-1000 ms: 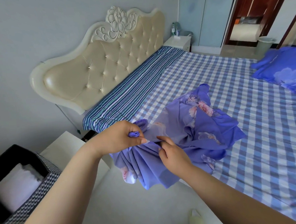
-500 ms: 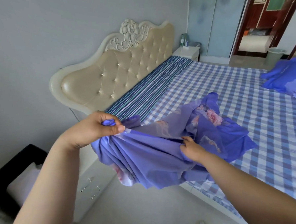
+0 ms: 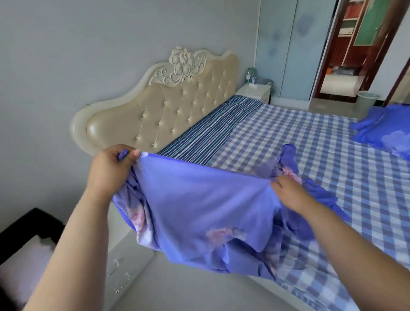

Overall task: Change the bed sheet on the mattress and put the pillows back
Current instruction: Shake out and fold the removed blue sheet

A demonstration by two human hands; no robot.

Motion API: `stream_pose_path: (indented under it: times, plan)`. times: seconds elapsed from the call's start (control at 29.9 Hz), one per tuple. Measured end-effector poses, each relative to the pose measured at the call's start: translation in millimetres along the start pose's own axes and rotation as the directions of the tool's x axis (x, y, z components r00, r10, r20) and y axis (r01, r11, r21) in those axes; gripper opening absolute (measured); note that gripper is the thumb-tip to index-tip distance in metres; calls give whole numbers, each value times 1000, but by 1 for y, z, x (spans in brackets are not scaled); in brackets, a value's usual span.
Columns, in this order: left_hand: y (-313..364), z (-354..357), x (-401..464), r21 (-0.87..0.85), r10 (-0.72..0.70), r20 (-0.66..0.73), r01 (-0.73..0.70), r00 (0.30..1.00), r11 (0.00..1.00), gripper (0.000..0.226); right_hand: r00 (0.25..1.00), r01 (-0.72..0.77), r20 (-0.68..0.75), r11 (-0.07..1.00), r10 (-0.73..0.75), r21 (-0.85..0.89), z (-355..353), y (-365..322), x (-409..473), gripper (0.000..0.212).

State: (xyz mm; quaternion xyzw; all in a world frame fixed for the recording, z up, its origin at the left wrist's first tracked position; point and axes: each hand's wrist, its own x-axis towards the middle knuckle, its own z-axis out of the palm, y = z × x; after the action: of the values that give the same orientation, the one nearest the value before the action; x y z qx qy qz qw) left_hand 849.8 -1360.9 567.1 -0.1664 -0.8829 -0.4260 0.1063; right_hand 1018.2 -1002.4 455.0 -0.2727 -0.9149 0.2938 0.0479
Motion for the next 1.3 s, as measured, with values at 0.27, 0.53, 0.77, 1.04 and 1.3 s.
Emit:
stream_pose_path:
  times: [0.27, 0.53, 0.77, 1.04, 1.3]
  plan:
    - [-23, 67, -13, 127, 29, 106, -42, 994, 991, 29, 729, 350, -626, 937, -276, -5, -161, -77, -67, 15]
    - [-10, 17, 19, 9, 68, -72, -67, 995, 998, 20, 995, 68, 74, 998, -67, -4, -102, -7, -57, 34]
    - [-25, 24, 19, 93, 65, 207, -85, 976, 992, 18, 997, 60, -72, 938, -37, 343, -106, 3, -61, 12]
    - [-38, 33, 18, -180, 65, 251, -19, 966, 984, 17, 975, -16, 221, 973, -36, 229, -107, 20, -46, 5]
    - [-32, 47, 20, -562, -112, 410, 347, 905, 751, 28, 871, -356, 491, 679, -7, 642, -85, 43, -39, 36]
